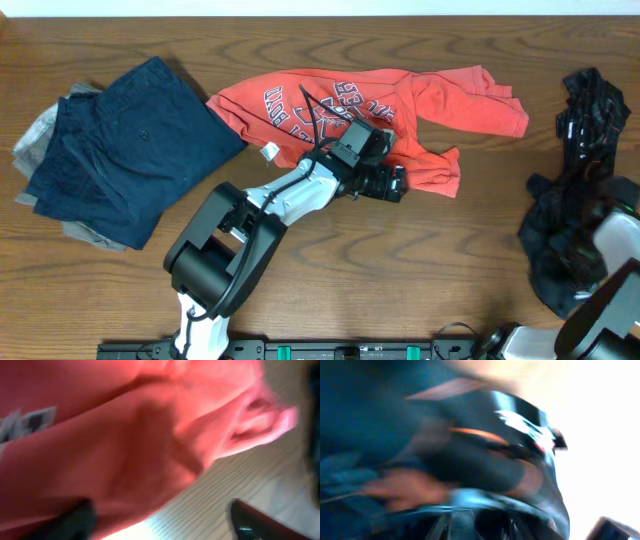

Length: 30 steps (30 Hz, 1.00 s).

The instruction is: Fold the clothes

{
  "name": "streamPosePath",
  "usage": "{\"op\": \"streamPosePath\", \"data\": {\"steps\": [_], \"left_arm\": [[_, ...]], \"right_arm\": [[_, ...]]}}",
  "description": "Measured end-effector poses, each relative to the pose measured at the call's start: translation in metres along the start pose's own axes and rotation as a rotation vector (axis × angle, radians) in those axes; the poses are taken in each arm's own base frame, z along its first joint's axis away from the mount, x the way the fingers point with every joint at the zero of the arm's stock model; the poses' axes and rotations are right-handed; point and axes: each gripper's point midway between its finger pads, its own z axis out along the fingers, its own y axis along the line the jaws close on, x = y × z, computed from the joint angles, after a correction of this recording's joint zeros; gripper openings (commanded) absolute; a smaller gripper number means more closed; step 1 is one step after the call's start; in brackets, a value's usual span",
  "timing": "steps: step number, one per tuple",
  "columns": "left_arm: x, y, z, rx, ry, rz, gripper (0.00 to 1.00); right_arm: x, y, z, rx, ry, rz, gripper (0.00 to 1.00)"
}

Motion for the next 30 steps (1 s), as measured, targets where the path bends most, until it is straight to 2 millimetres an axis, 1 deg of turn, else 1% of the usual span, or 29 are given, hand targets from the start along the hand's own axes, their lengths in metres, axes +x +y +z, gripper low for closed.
{"op": "streamPosePath", "data": {"steps": [1, 2, 4, 5, 7, 9, 10, 11, 12, 13, 16, 19, 20, 21, 23, 25, 26, 27, 28, 30], "left_arm": [[0.004, 0.007, -0.002, -0.027, 0.02, -0.017, 0.5], [0.007, 0.014, -0.004, -0.046, 0.035, -0.034, 0.37], [0.014, 0.032, -0.01, -0.095, 0.077, -0.075, 0.12], [0.017, 0.04, -0.013, -0.109, 0.094, -0.099, 0.06], [0.023, 0.06, -0.023, -0.144, 0.134, -0.146, 0.06], [0.029, 0.077, -0.035, -0.169, 0.171, -0.2, 0.06], [0.033, 0.085, -0.041, -0.182, 0.193, -0.224, 0.06], [0.04, 0.096, -0.051, -0.201, 0.226, -0.261, 0.06], [0.045, 0.103, -0.056, -0.211, 0.244, -0.281, 0.06], [0.052, 0.116, -0.067, -0.229, 0.279, -0.316, 0.06], [0.067, 0.142, -0.09, -0.253, 0.333, -0.389, 0.06], [0.075, 0.169, -0.112, -0.273, 0.344, -0.461, 0.06], [0.077, 0.178, -0.12, -0.287, 0.336, -0.486, 0.13], [0.078, 0.186, -0.126, -0.299, 0.327, -0.501, 0.29], [0.076, 0.2, -0.143, -0.312, 0.285, -0.526, 0.51], [0.067, 0.202, -0.163, -0.311, 0.22, -0.532, 0.7], [0.062, 0.198, -0.17, -0.305, 0.189, -0.518, 0.84], [0.055, 0.191, -0.179, -0.298, 0.153, -0.503, 0.92], [0.051, 0.184, -0.184, -0.289, 0.132, -0.488, 0.93], [0.049, 0.165, -0.194, -0.275, 0.11, -0.467, 0.98]], "right_arm": [[-0.001, -0.005, 0.002, -0.003, 0.01, 0.037, 0.4], [-0.002, -0.008, 0.003, -0.017, 0.024, 0.065, 0.4], [-0.003, -0.004, 0.002, -0.07, 0.045, 0.088, 0.41], [-0.005, -0.001, -0.001, -0.097, 0.046, 0.09, 0.42], [-0.013, 0.012, -0.011, -0.176, 0.035, 0.076, 0.43], [-0.022, 0.025, -0.025, -0.254, 0.007, 0.054, 0.43], [-0.028, 0.031, -0.034, -0.295, -0.012, 0.041, 0.43], [-0.035, 0.04, -0.048, -0.349, -0.046, 0.017, 0.43], [-0.039, 0.044, -0.056, -0.377, -0.065, 0.004, 0.43], [-0.044, 0.054, -0.071, -0.434, -0.102, -0.032, 0.43], [-0.043, 0.072, -0.095, -0.519, -0.145, -0.117, 0.44], [-0.029, 0.089, -0.104, -0.564, -0.135, -0.218, 0.45], [-0.023, 0.095, -0.106, -0.573, -0.128, -0.257, 0.46], [-0.019, 0.1, -0.107, -0.581, -0.125, -0.282, 0.46], [-0.013, 0.107, -0.109, -0.587, -0.123, -0.323, 0.47], [-0.008, 0.112, -0.109, -0.588, -0.119, -0.356, 0.48], [-0.007, 0.114, -0.109, -0.588, -0.119, -0.368, 0.48], [-0.006, 0.115, -0.109, -0.589, -0.119, -0.377, 0.49], [-0.005, 0.116, -0.11, -0.589, -0.119, -0.383, 0.49], [-0.004, 0.117, -0.11, -0.589, -0.12, -0.39, 0.49]]}}
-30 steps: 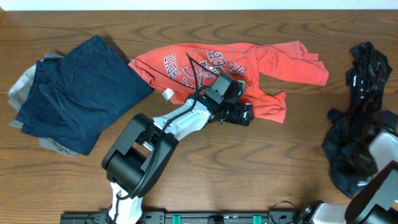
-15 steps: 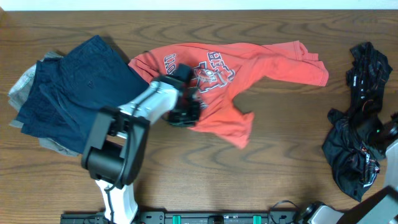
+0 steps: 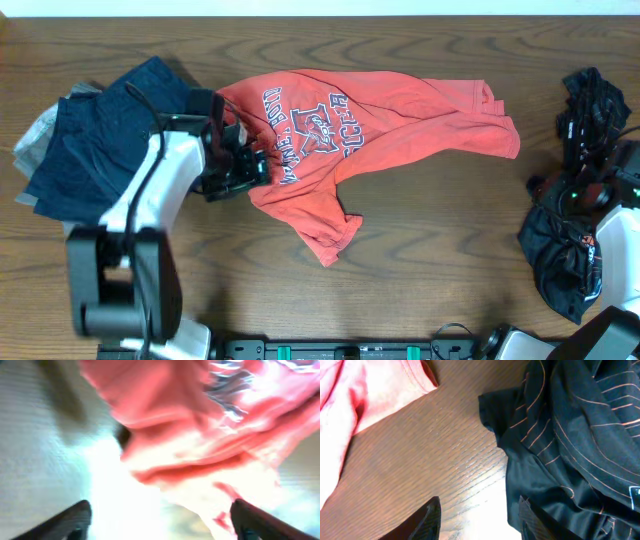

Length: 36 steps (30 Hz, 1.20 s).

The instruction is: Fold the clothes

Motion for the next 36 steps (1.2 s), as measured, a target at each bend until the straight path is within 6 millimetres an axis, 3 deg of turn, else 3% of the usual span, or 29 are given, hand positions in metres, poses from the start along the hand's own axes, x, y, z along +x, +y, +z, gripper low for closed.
{"op": "streamPosePath", "data": {"steps": [3, 7, 12, 17, 18, 21, 23, 24, 26, 29, 32, 36], "left_arm": [[0.019, -0.017, -0.004, 0.004, 0.04, -0.005, 0.99], [0.038, -0.038, 0.01, -0.003, 0.098, -0.001, 0.99], [0.059, -0.057, 0.042, 0.005, 0.107, -0.006, 0.97], [0.076, -0.057, 0.082, 0.019, 0.082, -0.042, 0.88], [0.077, -0.056, 0.088, 0.017, 0.07, -0.046, 0.82], [0.068, -0.059, 0.092, 0.029, -0.001, -0.043, 0.47], [0.067, -0.056, 0.095, 0.017, -0.017, -0.038, 0.06], [0.068, -0.053, 0.096, 0.006, -0.017, -0.035, 0.06], [0.078, -0.044, 0.096, -0.03, 0.019, -0.042, 0.06], [0.108, -0.019, 0.086, -0.124, 0.146, -0.069, 0.06], [0.136, 0.008, 0.06, -0.199, 0.262, -0.106, 0.06], [0.138, 0.025, 0.023, -0.178, 0.237, -0.147, 0.06]], "right_arm": [[0.001, -0.001, 0.0, 0.005, 0.003, -0.002, 0.5], [0.002, -0.001, 0.0, 0.007, 0.006, -0.004, 0.5], [0.002, -0.001, 0.0, 0.01, 0.007, -0.005, 0.51], [0.003, -0.001, 0.0, 0.01, 0.01, -0.005, 0.51], [0.003, -0.001, 0.0, 0.011, 0.011, -0.005, 0.51], [0.003, -0.001, 0.0, 0.01, 0.012, -0.005, 0.51], [0.004, -0.001, 0.0, 0.012, 0.014, -0.004, 0.51], [0.004, -0.002, 0.0, 0.012, 0.016, -0.004, 0.5], [0.006, -0.002, 0.0, 0.014, 0.025, -0.003, 0.48], [0.011, -0.003, 0.0, 0.018, 0.042, -0.003, 0.45], [0.013, -0.003, 0.0, 0.02, 0.053, -0.001, 0.43], [0.018, 0.003, 0.0, -0.008, 0.074, -0.006, 0.42]]}}
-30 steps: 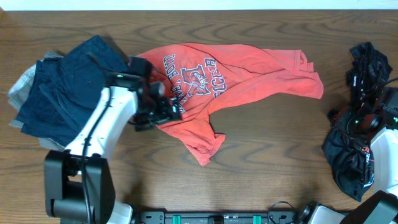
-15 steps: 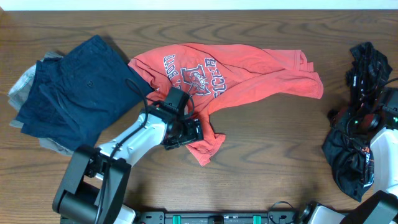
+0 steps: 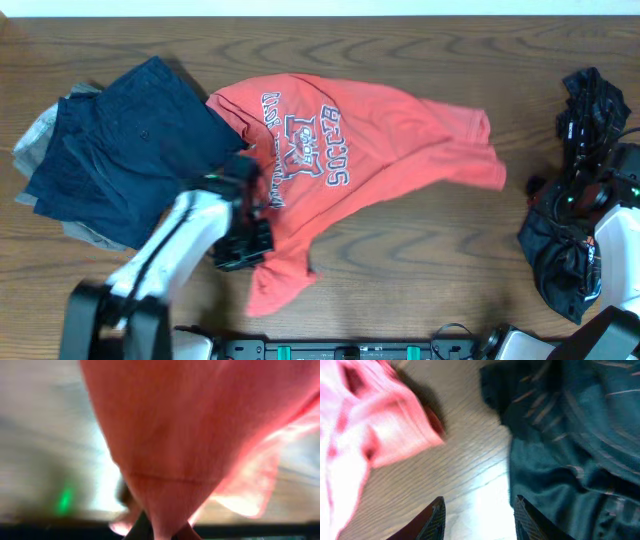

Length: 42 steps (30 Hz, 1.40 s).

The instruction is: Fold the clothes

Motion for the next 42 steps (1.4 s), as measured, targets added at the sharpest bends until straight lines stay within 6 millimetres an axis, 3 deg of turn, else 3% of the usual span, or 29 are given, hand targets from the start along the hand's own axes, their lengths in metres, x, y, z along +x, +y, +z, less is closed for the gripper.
{"op": "streamPosePath", "data": {"steps": [5, 12, 15, 20, 24, 31, 36, 42], "left_arm": [[-0.014, 0.006, -0.029, 0.069, -0.137, -0.01, 0.06], [-0.017, 0.004, -0.033, 0.08, -0.169, 0.011, 0.06], [-0.018, 0.004, -0.033, 0.082, -0.173, 0.012, 0.06], [-0.023, 0.002, -0.035, 0.091, -0.193, 0.018, 0.06], [-0.027, 0.0, -0.036, 0.098, -0.21, 0.023, 0.06], [-0.03, -0.002, -0.036, 0.104, -0.225, 0.027, 0.06], [-0.031, -0.002, -0.037, 0.105, -0.227, 0.028, 0.06], [-0.031, -0.002, -0.037, 0.106, -0.229, 0.029, 0.06]], "right_arm": [[0.013, 0.036, 0.004, -0.086, 0.041, -0.087, 0.42], [0.043, 0.093, 0.008, -0.156, 0.108, -0.252, 0.47], [0.037, 0.114, 0.003, -0.154, 0.087, -0.284, 0.47], [0.005, 0.144, 0.003, -0.151, 0.016, -0.258, 0.48], [-0.006, 0.151, 0.03, -0.135, 0.017, -0.191, 0.48], [0.002, 0.167, 0.091, -0.126, 0.069, -0.159, 0.45], [0.001, 0.176, 0.111, -0.128, 0.049, -0.153, 0.45], [-0.018, 0.184, 0.112, -0.135, -0.044, -0.157, 0.48]]}}
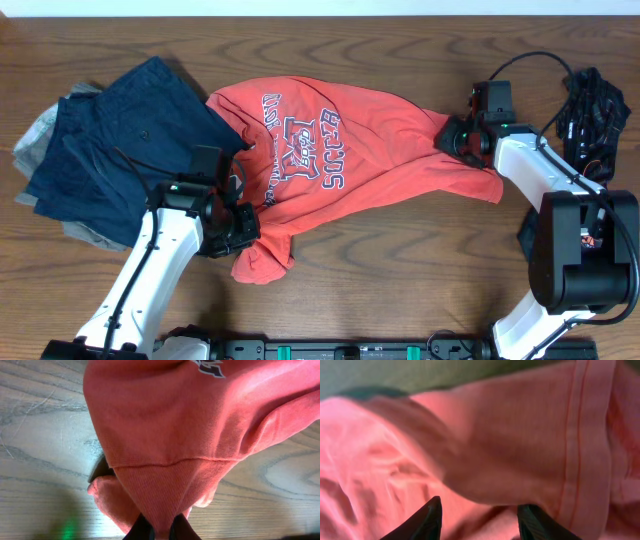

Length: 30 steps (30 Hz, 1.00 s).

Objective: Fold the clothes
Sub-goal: 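Grasp the t-shirt's right sleeve corner with the right gripper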

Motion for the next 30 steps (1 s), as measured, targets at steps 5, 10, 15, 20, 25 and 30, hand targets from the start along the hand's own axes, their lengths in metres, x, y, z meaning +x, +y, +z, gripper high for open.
{"op": "streamPosePath", "data": {"steps": [5, 10, 15, 20, 25, 30], "left_arm": [[0.0, 0.0, 0.0, 0.001, 0.0, 0.0, 0.06], [0.0, 0.0, 0.0, 0.001, 0.0, 0.0, 0.06], [0.0, 0.0, 0.0, 0.0, 0.0, 0.0, 0.06], [0.0, 0.0, 0.0, 0.001, -0.001, 0.0, 0.06], [-0.002, -0.001, 0.0, 0.004, -0.008, 0.002, 0.06], [-0.004, -0.002, 0.0, 0.008, -0.018, 0.005, 0.06]], "right_arm": [[-0.004, -0.005, 0.0, 0.037, -0.024, -0.021, 0.49], [-0.005, -0.009, 0.002, 0.063, -0.036, -0.041, 0.34], [-0.004, -0.014, 0.011, 0.083, -0.037, -0.047, 0.01], [-0.026, -0.003, 0.012, 0.043, -0.126, -0.054, 0.01], [-0.064, 0.013, 0.001, 0.014, -0.256, -0.057, 0.01], [-0.109, 0.029, -0.027, 0.02, -0.352, -0.054, 0.16]]}}
